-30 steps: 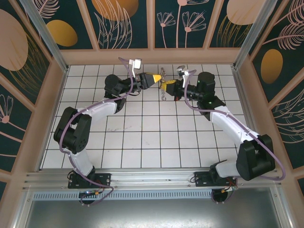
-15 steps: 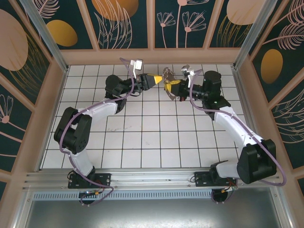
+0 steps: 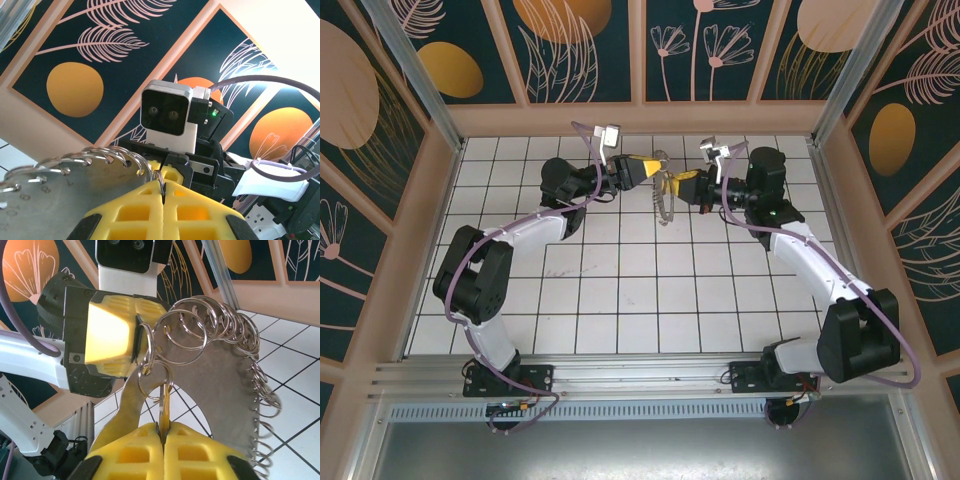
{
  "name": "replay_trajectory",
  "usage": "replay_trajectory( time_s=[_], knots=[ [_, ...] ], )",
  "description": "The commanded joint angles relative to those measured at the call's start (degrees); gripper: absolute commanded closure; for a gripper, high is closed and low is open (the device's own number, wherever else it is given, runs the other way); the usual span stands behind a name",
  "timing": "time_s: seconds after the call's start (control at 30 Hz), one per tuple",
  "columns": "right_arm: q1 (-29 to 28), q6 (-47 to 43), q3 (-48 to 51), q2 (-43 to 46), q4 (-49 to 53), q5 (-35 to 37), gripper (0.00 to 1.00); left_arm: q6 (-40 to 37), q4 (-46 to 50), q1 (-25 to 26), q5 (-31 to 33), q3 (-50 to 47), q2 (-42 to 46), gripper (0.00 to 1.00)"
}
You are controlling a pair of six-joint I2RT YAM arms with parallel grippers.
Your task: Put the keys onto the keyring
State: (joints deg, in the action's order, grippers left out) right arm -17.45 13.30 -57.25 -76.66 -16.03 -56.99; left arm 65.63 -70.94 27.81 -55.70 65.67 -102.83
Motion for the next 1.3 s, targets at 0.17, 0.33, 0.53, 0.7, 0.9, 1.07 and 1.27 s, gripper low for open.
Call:
replay_trajectory(
  time_s=[0.17,0.33,0.53,0.7,0.9,1.07,1.27],
  knots=[
    [1.5,-1.1,-0.4,3.86,1.07,5.58,0.67,-1.45,-3.23,0.31,-1.61,0.34,1.84,1.0],
    [2.6,-0.64,0.55,6.47,1.61,6.89,0.65,-1.4,-3.42,0.31,-1.45,0.34,1.77,1.0],
    [2.69,6.76,1.14,7.62,-5.26,6.3,0.62,-1.32,-3.25,0.31,-1.44,0.42,2.01,1.0],
    [2.73,15.21,0.74,6.13,-12.0,3.9,0.52,-2.25,-1.78,0.31,-1.88,0.49,2.31,1.0],
    [1.62,19.23,1.15,4.67,-15.16,3.55,0.52,-3.22,-0.44,0.31,-2.22,0.77,2.96,1.0],
    [0.56,19.11,2.66,5.83,-14.81,4.24,0.51,-3.86,0.44,0.31,-2.16,0.69,3.84,1.0],
    [-0.21,14.14,8.37,11.42,-9.15,7.12,0.48,-4.04,0.79,0.31,-2.19,0.69,4.29,1.0]
  ],
)
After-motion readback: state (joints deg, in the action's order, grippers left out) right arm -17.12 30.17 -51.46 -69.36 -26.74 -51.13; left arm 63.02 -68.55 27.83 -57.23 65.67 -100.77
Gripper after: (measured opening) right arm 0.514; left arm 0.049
